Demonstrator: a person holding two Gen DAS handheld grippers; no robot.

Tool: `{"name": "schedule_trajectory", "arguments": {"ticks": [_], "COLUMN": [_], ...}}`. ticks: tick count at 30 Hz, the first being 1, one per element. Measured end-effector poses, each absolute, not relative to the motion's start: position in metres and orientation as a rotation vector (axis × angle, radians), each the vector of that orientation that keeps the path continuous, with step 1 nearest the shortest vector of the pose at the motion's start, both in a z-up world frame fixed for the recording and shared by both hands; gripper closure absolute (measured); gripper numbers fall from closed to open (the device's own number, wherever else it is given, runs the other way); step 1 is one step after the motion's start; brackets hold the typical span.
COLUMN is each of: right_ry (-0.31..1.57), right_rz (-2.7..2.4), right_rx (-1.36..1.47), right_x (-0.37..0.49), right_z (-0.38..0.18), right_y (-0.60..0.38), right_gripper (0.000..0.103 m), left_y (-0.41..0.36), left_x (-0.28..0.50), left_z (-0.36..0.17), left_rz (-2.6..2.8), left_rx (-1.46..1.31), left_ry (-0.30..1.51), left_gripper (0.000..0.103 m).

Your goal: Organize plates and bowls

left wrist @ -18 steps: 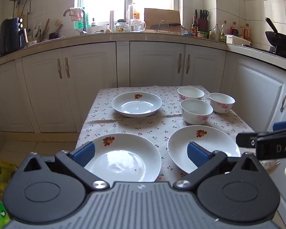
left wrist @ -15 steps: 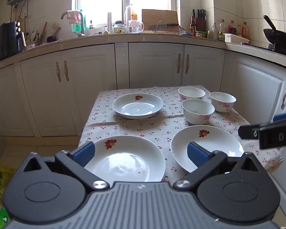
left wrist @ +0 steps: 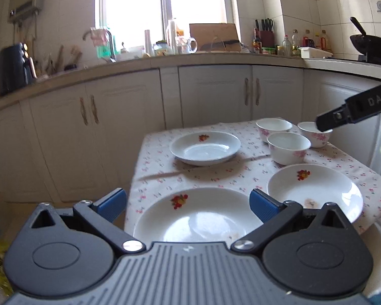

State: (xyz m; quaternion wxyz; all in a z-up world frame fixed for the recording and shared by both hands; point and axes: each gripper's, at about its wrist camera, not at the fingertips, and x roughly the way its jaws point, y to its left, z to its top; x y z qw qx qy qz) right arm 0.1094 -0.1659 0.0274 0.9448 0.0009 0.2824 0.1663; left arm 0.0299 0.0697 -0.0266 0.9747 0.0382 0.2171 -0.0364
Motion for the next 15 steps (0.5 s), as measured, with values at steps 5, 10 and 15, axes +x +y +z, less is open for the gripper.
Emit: {"name": "schedule_trajectory", "arguments": {"ticks": [5, 10, 15], "right_ry": [0.633, 0.707, 0.735], "right_rz": [0.47, 0.55, 0.601], "right_rx": [0.009, -0.09, -0.212], "right_x": [0.129, 0.142, 0.154], "right_z": [0.017, -0.004, -0.022], "right_y": [-0.143, -0.11, -0.083], "right_gripper": [0.0, 0.0, 0.0], "left_y": [0.093, 0.106, 0.119], "left_x": [0.028, 0.025, 0.023], "left_z": [-0.043, -0.062, -0.077], "left_rz": [-0.187, -0.201, -0.244], "left_rx": [-0.008, 0.027, 0.049], "left_ry": [0.506, 0.564, 0.621], "left_gripper": [0.001, 0.001, 0.001]}}
